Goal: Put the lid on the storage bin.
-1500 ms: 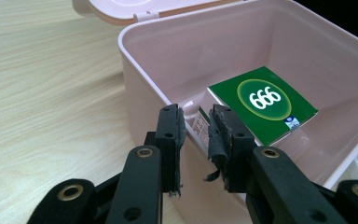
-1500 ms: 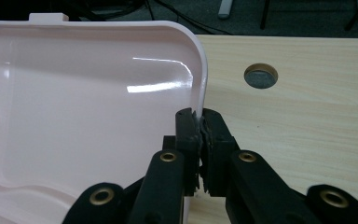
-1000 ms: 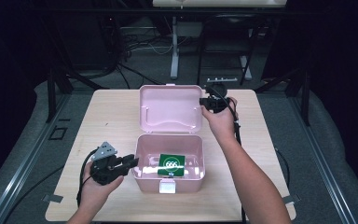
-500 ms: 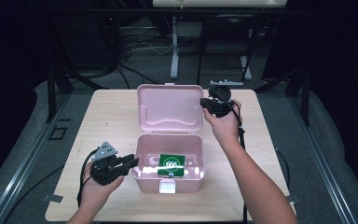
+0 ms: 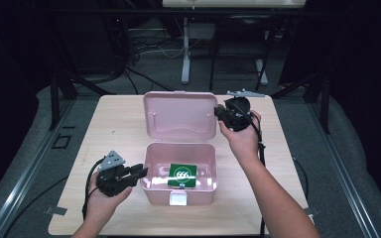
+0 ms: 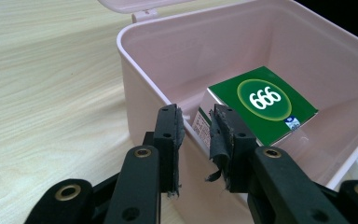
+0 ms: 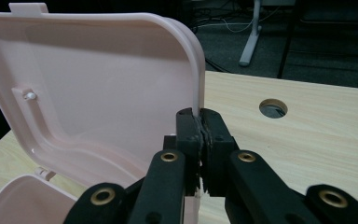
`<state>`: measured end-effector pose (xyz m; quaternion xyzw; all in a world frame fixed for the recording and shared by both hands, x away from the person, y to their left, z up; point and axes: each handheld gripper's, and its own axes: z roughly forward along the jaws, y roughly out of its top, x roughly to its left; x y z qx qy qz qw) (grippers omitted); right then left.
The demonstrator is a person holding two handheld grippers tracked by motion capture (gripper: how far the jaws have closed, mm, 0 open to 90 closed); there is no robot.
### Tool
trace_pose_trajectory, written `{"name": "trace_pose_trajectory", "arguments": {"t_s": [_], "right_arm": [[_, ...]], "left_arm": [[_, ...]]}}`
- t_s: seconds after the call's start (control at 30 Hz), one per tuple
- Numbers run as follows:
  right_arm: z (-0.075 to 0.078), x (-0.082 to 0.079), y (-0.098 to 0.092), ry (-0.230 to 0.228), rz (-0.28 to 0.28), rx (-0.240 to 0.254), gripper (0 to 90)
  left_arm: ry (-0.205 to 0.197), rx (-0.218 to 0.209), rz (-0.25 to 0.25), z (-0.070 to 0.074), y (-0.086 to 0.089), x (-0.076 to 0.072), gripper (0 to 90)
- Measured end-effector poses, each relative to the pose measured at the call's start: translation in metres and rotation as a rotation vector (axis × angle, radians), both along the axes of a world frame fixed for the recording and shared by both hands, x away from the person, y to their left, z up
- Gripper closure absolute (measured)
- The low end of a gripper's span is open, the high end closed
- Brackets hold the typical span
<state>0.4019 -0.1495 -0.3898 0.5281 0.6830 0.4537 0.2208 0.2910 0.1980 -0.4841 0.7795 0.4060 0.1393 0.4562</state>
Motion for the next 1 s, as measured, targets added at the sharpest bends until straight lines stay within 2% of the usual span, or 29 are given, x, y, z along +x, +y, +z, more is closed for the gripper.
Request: {"name": "trace_pose_trajectory", "arguments": {"t_s": [0.3, 0.47, 0.57, 0.73, 1.0], "right_arm": [[0.0, -0.014, -0.001, -0.038, 0.009, -0.005, 86.8], [0.001, -0.02, -0.002, -0.04, 0.016, -0.008, 86.5], [0.0, -0.024, -0.001, -0.062, 0.015, -0.019, 86.6], [-0.002, -0.03, -0.001, -0.082, 0.009, -0.014, 86.4], [-0.003, -0.04, -0.002, -0.089, 0.014, 0.0, 85.8]], "left_arm": [[-0.001, 0.001, 0.002, 0.0, 0.0, 0.0, 72.2], [0.0, 0.001, 0.003, 0.0, 0.0, 0.0, 72.3], [0.0, 0.001, 0.003, 0.0, 0.0, 0.0, 72.2], [0.0, 0.001, 0.003, 0.0, 0.0, 0.0, 72.3], [0.0, 0.0, 0.004, 0.0, 0.0, 0.0, 72.3]]}}
